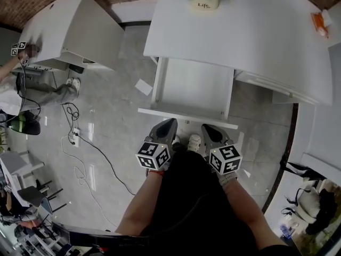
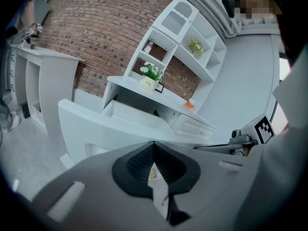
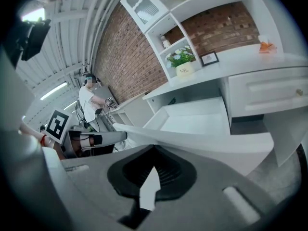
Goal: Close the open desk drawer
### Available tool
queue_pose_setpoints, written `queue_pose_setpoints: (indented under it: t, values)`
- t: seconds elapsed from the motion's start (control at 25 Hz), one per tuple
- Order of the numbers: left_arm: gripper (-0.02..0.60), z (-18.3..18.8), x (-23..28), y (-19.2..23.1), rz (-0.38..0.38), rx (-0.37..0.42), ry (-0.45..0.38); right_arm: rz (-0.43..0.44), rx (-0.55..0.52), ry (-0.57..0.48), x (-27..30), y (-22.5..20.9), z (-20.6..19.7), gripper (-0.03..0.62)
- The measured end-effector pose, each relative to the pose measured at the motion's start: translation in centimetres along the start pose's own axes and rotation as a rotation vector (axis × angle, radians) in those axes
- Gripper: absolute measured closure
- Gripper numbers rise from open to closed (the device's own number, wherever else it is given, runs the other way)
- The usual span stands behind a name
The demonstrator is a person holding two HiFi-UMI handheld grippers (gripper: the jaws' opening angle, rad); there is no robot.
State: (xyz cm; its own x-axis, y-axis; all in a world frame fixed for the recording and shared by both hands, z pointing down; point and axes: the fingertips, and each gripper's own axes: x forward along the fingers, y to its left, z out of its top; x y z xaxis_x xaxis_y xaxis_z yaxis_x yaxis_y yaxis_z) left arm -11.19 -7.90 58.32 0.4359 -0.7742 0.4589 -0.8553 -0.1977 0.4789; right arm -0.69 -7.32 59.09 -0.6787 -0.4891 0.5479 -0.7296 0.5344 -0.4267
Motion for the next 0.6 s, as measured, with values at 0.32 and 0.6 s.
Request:
queue_pose_setpoints:
  t: [0.32, 0.6]
  values:
    - [0.578, 1.5, 1.8, 0.7, -0.002, -0.013, 0.005, -0.031, 0.05, -0.031, 0.5, -1.8, 1.9, 0.594]
    - [0.578, 2.9, 3.8, 1.1, -0.035, 0.022, 0.038, -0.066, 0.097, -0.034, 1.5, -3.7, 3.4, 0.594]
